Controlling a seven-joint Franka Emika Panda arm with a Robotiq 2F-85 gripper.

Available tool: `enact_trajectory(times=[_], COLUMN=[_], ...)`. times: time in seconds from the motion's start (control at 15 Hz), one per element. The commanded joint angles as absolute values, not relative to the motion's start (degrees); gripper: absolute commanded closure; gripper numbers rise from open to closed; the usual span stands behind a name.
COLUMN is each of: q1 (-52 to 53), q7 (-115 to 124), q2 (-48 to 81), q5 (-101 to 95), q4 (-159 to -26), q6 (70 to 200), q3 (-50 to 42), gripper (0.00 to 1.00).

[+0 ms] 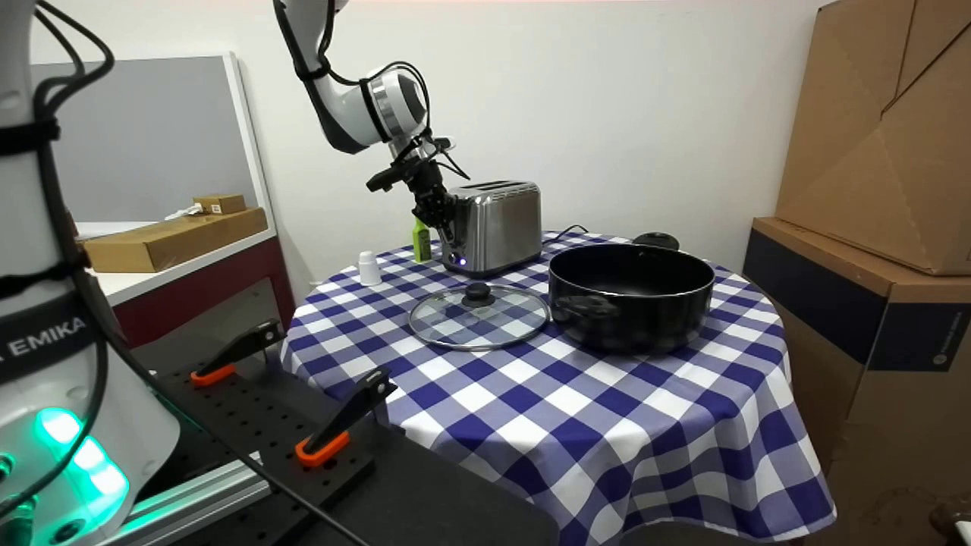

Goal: Push the toaster lever down

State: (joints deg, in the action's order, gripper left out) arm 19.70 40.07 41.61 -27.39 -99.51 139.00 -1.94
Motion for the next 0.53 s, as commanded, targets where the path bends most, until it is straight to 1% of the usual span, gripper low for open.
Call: enact_trajectory(times=[0.0, 0.2, 0.27, 0.33, 0.47], q1=[16.89, 16.22, 16.03, 15.89, 15.64], q7=[35.12, 34.05, 33.91, 33.83, 33.71], q2=[34.86, 28.46, 26.07, 23.79, 19.38], q5=[-17.3, -9.83, -7.65, -5.64, -1.79], q4=[-106.85, -112.32, -114.12, -115.69, -118.33], q6=[138.05, 134.66, 133.58, 132.34, 129.43], q3=[1.14, 2.64, 3.26, 3.91, 5.34], gripper=[1.0, 1.0, 0.74, 0.73, 0.6])
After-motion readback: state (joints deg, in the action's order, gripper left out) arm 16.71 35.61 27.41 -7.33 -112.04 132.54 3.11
